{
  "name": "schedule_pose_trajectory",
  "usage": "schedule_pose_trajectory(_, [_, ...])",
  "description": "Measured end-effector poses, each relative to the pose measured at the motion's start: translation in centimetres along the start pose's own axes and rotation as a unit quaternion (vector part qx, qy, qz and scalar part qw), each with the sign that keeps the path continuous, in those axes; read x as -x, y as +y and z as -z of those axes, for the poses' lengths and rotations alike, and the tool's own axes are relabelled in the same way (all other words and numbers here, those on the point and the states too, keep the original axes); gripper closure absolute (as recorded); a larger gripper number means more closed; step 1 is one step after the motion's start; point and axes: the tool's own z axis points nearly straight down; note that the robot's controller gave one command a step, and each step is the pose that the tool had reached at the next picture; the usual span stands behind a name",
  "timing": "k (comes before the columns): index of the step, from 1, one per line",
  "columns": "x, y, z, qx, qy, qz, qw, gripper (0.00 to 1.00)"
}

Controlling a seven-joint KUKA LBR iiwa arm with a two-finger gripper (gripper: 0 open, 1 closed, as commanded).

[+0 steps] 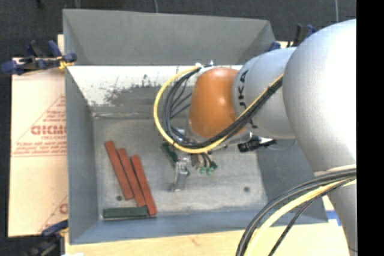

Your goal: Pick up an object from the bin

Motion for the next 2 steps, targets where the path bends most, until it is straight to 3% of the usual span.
schedule_pose_trajectory(1, [-0.3, 1.2, 0.2, -0.001, 0.0003, -0.109, 0.9941, 0.0])
schedule_pose_trajectory(2, [1.5, 0.5, 0.2, -0.001, 0.0011, -0.042, 0.9991, 0.0])
